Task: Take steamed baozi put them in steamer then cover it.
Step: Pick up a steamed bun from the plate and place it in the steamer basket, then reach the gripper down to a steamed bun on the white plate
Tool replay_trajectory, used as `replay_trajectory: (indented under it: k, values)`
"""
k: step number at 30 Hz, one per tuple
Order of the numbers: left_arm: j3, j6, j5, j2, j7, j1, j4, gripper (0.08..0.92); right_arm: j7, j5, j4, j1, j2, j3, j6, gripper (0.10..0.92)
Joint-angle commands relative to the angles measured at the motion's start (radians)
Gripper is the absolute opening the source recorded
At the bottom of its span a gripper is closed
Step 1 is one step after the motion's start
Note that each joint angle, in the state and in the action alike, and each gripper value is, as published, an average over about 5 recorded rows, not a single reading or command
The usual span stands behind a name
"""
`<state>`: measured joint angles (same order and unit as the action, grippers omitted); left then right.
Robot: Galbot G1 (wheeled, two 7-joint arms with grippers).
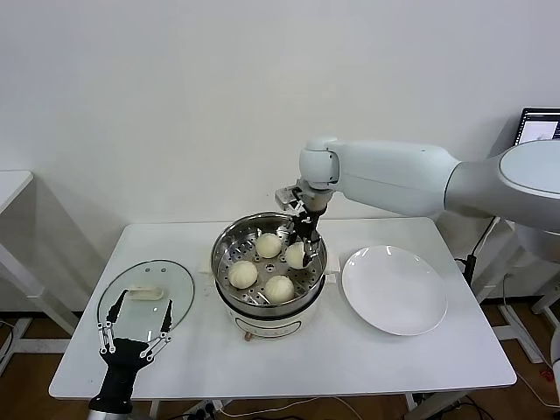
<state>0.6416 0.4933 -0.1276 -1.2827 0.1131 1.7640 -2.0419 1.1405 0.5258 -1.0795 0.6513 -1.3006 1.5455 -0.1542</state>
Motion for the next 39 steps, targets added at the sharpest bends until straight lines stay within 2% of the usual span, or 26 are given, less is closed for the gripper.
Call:
replay_trajectory:
  k: [1,13,19,34,37,39]
  values:
    - [0.0,0.002,0.0,0.001,0.002,0.0,0.0,0.823,-0.045,-0.017,0.018,-0.04,-0.022,0.017,-0.006,0.669]
    - [0.0,0.001,0.0,0.0,0.008,-0.001,-0.001,0.823,-0.094,-0.03,0.017,-0.047,-0.01,0.01,-0.003,0.738]
    - [-0.002,-0.002,-0.002,-0.002,0.008,0.001,-0.008,0.823,-0.103,-0.037,-0.024,-0.034,0.024,-0.025,-0.003,0.805]
    - [-0.001,-0.013,-0.022,0.001,0.014,0.0,-0.021,0.823,-0.082,-0.042,-0.223,0.021,0.255,-0.174,0.005,0.823]
    - [0.002,-0.015,-0.039,0.001,0.021,-0.003,-0.02,0.823,-0.177,-0.016,-0.256,0.004,0.331,-0.258,0.028,0.823]
    - [0.006,-0.015,-0.073,0.003,0.034,-0.008,-0.011,0.823,-0.336,0.028,-0.289,-0.016,0.391,-0.303,0.064,0.823]
